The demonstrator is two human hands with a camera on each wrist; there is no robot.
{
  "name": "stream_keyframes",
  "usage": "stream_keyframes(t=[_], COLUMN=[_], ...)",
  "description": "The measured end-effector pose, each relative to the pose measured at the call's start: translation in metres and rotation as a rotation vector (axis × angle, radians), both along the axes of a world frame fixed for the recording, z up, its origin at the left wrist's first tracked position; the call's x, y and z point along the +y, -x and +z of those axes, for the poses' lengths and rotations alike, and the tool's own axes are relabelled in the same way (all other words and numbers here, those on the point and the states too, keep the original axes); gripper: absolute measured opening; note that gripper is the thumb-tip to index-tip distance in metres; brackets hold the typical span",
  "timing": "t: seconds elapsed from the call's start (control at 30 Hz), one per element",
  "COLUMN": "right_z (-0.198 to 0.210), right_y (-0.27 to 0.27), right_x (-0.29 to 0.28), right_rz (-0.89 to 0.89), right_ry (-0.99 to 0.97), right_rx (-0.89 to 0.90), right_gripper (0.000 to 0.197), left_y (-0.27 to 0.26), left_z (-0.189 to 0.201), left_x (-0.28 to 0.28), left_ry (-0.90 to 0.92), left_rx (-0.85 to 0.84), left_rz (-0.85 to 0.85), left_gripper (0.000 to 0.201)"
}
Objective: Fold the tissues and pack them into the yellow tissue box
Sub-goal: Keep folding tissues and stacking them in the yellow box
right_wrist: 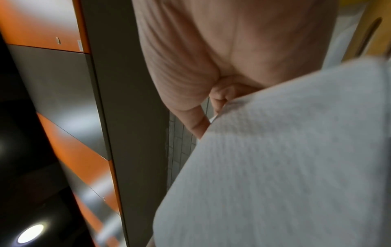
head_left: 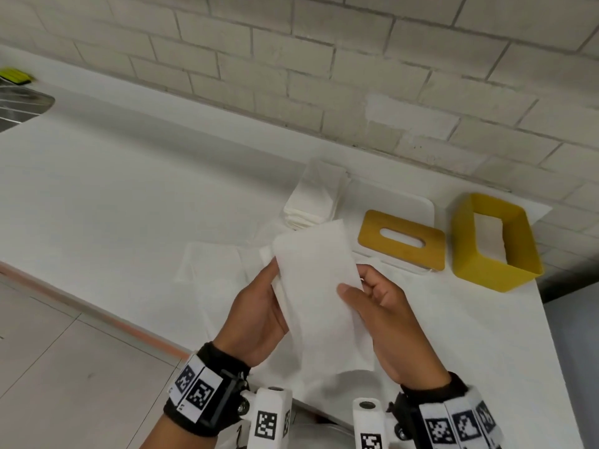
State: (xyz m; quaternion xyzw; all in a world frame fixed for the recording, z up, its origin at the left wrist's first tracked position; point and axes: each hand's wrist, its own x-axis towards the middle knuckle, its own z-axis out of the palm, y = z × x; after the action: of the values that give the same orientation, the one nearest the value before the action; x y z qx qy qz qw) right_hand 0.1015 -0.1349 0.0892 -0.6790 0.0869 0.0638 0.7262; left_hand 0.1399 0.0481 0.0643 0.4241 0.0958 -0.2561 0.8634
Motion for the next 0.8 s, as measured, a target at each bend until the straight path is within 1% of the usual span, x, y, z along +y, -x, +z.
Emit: stream_keyframes(t=[0.13, 0.27, 0.43, 0.5, 0.57, 0.67, 0.8], right_z=[-0.001, -0.004, -0.005, -0.005, -0.006, -0.005, -0.006], right_y=[-0.001, -0.001, -0.002, -0.002, -0.004, -0.005, -0.006], right_x=[-0.009, -0.010, -0.011, -0.012, -0.014, -0.015, -0.016], right_rz=[0.026, 0.029, 0.036, 0.035, 0.034, 0.026, 0.007], right_ry=[0.044, 0.055, 0.049, 0.047, 0.036, 0.029, 0.021], right_rx=[0.026, 0.040, 0.043, 0.050, 0.059, 0.059, 0.082], right_gripper=[0.027, 0.029, 0.029, 0.029, 0.028, 0.028, 0.027], left_y=[-0.004, -0.006, -0.008, -0.007, -0.007, -0.007, -0.007], left_z=[-0.002, -0.003, -0.001, 0.001, 0.003, 0.002, 0.002], left_x=[-0.001, -0.004, -0.006, -0.008, -0.010, -0.013, -0.019], left_ry=[0.001, -0.016, -0.035, -0.042, -0.070, -0.110, -0.134], left_rx=[0.008, 0.015, -0.030, -0.056, -0.083, -0.085, -0.076], left_rz=[0.010, -0.007, -0.064, -0.094, -0.115, -0.097, -0.106], left_gripper=[0.057, 0.066, 0.077, 0.072, 0.060, 0.047, 0.041])
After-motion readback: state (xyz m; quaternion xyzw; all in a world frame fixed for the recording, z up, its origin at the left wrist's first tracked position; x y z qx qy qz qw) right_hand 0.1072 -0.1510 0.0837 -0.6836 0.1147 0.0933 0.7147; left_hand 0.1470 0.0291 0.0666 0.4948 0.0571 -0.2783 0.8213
